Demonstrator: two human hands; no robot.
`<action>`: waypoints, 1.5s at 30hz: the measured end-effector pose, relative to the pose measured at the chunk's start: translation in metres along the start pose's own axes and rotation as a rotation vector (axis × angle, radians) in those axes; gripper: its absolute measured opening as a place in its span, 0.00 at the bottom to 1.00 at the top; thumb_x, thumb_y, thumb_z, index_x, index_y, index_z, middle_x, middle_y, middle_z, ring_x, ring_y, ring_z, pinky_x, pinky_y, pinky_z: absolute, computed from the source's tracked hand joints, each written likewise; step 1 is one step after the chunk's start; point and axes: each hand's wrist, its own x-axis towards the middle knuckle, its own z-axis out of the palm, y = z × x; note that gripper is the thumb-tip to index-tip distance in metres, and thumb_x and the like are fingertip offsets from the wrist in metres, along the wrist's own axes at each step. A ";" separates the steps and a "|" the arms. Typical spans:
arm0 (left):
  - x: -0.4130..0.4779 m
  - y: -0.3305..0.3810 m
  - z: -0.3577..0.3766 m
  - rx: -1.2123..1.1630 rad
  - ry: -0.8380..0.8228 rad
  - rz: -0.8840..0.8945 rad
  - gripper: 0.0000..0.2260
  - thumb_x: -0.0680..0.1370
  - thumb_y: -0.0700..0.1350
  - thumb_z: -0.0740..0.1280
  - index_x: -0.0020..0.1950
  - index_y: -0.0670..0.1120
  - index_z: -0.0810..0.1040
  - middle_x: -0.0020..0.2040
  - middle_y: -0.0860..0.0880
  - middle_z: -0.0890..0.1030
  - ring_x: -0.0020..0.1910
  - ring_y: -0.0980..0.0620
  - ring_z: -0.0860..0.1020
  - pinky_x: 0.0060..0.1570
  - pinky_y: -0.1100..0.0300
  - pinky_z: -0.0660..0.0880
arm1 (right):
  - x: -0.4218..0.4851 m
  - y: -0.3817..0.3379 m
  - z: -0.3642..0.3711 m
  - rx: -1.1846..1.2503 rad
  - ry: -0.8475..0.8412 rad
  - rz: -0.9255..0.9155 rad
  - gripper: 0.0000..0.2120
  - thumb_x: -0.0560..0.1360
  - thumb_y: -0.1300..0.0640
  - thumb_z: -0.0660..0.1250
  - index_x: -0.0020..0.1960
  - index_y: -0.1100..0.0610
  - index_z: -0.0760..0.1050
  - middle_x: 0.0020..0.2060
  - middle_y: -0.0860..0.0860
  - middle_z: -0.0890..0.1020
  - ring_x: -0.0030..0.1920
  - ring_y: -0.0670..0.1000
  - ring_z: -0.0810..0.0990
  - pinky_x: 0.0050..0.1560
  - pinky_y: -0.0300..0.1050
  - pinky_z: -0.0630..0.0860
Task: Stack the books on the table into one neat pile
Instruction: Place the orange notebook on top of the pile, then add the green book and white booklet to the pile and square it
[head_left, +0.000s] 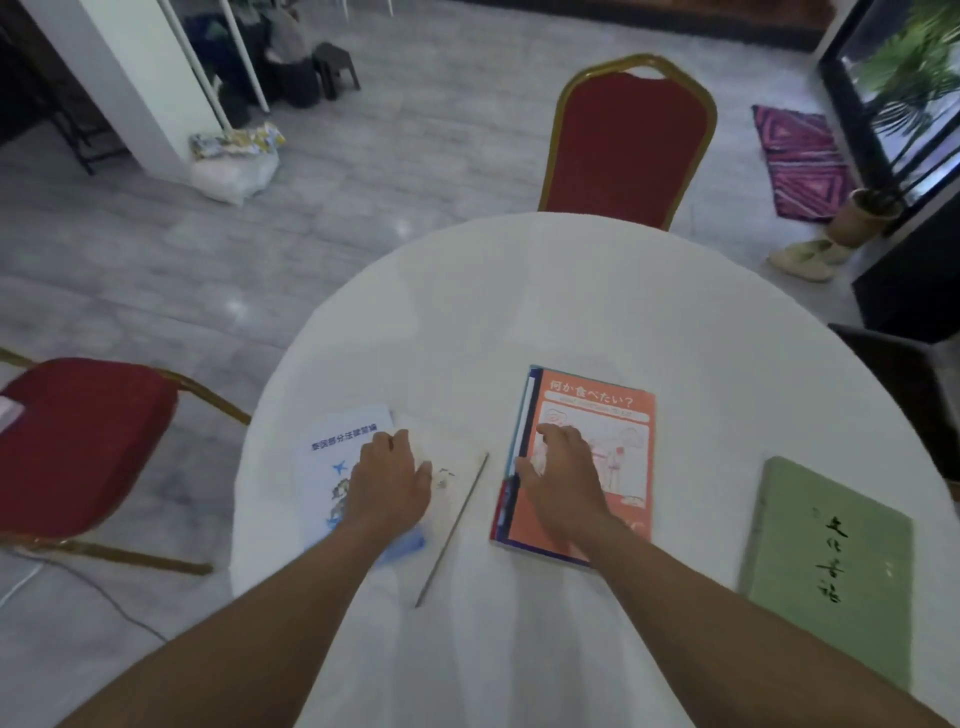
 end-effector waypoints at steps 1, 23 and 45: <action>-0.002 -0.011 -0.004 0.028 0.004 -0.048 0.23 0.80 0.52 0.60 0.70 0.39 0.67 0.66 0.38 0.70 0.66 0.38 0.69 0.63 0.46 0.68 | 0.003 -0.008 0.006 -0.019 -0.056 -0.022 0.26 0.81 0.52 0.67 0.77 0.59 0.67 0.71 0.57 0.71 0.74 0.58 0.68 0.73 0.50 0.65; -0.007 -0.085 0.004 -0.529 0.073 -0.426 0.32 0.73 0.45 0.74 0.69 0.37 0.60 0.67 0.38 0.67 0.65 0.38 0.71 0.60 0.49 0.70 | 0.033 -0.062 0.060 -0.065 -0.292 0.235 0.47 0.66 0.52 0.83 0.73 0.63 0.58 0.69 0.60 0.66 0.69 0.60 0.73 0.65 0.50 0.76; -0.006 0.031 -0.057 -0.590 0.256 -0.006 0.16 0.82 0.45 0.52 0.70 0.48 0.65 0.61 0.51 0.77 0.59 0.47 0.77 0.59 0.53 0.71 | 0.024 0.001 -0.041 0.766 0.132 0.204 0.15 0.83 0.56 0.62 0.68 0.49 0.76 0.54 0.51 0.87 0.51 0.53 0.86 0.51 0.52 0.84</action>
